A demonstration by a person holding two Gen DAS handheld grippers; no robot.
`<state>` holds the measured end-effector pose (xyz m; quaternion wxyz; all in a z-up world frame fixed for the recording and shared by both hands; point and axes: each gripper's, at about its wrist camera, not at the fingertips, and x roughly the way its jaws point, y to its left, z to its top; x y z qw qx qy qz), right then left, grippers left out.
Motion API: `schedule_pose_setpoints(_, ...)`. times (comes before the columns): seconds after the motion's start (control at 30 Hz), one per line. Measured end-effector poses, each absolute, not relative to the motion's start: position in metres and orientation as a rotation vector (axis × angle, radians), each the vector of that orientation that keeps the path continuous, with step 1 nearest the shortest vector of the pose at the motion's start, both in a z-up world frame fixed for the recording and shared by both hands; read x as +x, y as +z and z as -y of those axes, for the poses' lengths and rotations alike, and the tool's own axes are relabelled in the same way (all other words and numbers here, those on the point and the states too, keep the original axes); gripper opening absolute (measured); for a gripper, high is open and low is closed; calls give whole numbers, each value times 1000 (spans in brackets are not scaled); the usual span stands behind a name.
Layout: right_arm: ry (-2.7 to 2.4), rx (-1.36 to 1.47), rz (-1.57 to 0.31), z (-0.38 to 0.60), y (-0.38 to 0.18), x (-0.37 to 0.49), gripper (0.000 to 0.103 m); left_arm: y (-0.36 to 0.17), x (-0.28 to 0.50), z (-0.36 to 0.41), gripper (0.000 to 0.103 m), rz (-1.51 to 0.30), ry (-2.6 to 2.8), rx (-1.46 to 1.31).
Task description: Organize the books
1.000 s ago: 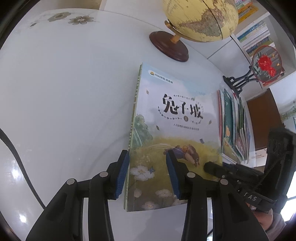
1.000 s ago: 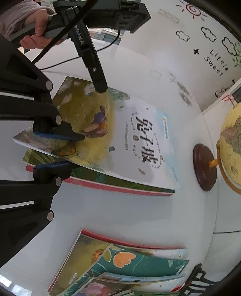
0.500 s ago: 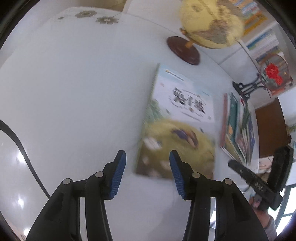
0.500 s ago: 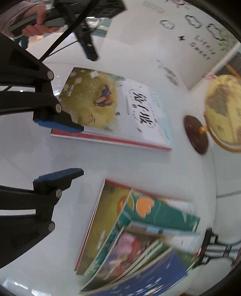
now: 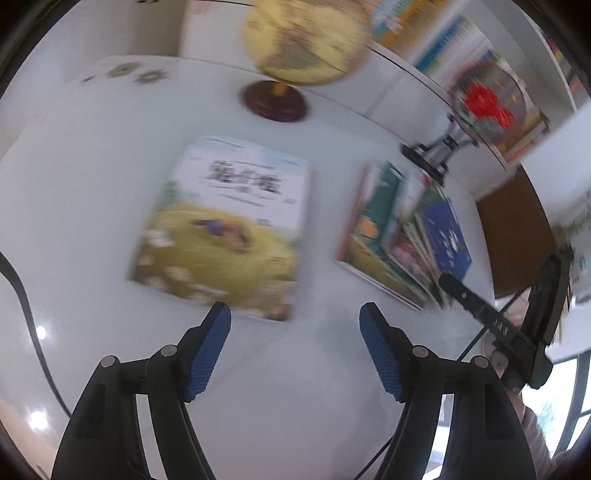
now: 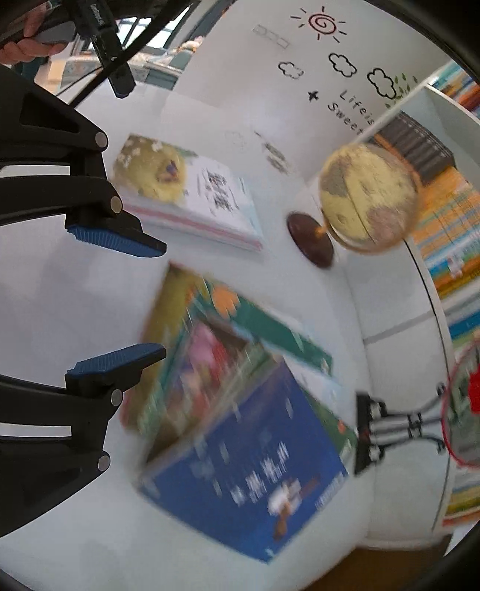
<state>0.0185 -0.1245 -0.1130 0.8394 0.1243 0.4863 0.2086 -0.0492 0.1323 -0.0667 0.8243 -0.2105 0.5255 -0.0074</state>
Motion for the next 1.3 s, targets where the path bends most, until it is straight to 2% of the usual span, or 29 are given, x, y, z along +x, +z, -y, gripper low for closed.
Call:
schedule_pose_setpoints(0.13, 368, 316, -1027, 176, -118, 27, 53, -65, -30, -84, 71, -1146, -69, -366)
schedule_pose_setpoints(0.33, 282, 477, -1059, 231, -138, 31, 53, -65, 13, -34, 71, -1166, -154, -267)
schedule_pose_setpoints(0.43, 261, 522, -1077, 245, -150, 34, 55, -63, 42, -14, 71, -1151, -250, -280)
schedule_pose_setpoints(0.53, 263, 524, -1115, 250, -161, 42, 55, -64, 74, 10, 71, -1147, -277, -173)
schedule_pose_setpoints(0.8, 232, 496, -1117, 268, -182, 62, 55, -103, 150, 72, 71, -1219, -419, 30)
schedule_pose_setpoints(0.97, 242, 446, -1067, 268, -186, 71, 68, -114, 171, 109, 71, -1202, -505, 147)
schedule_pose_setpoints(1.03, 245, 402, -1054, 264, -185, 74, 77, -120, 181, 121, 71, -1215, -524, 196)
schedule_pose_setpoints(1.23, 248, 354, -1030, 262, -185, 84, 86, -121, 190, 140, 74, -1213, -546, 225)
schedule_pose_setpoints(1.3, 251, 344, -1018, 264, -184, 84, 86, -122, 187, 141, 74, -1202, -546, 235)
